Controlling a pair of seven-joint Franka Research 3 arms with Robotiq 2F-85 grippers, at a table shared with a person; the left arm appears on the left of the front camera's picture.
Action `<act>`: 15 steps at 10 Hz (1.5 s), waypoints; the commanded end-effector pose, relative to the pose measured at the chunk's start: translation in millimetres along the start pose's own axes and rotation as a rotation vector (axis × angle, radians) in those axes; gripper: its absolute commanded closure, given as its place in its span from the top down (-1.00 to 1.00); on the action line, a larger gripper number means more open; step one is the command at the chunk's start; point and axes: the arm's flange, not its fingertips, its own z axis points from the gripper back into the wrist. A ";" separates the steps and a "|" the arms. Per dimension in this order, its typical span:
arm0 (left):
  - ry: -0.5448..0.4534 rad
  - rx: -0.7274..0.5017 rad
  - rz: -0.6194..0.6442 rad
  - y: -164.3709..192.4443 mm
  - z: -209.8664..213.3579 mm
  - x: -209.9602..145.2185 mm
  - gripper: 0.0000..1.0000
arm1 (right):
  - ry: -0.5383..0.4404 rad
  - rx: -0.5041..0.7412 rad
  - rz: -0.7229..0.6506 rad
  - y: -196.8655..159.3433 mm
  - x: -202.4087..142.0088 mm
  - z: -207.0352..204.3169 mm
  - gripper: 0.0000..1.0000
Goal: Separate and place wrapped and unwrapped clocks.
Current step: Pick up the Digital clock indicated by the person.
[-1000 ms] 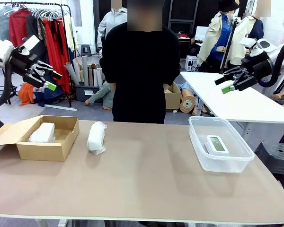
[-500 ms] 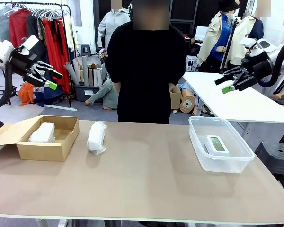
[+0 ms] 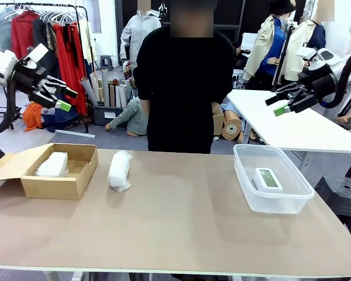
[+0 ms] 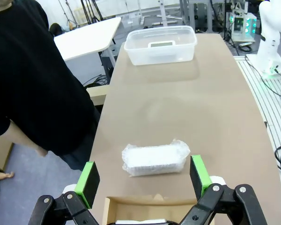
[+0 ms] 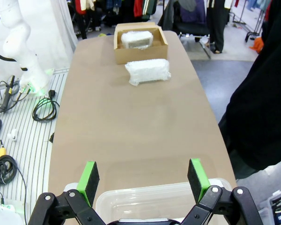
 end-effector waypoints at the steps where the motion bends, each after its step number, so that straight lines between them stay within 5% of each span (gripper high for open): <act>1: -0.002 -0.001 0.000 0.0 -0.4 -0.1 1.00 | -0.003 -0.002 0.003 0.3 1.7 0.7 1.00; 15: -0.002 -0.001 0.000 0.0 -0.4 -0.1 1.00 | -0.003 -0.002 0.003 0.3 1.7 0.7 1.00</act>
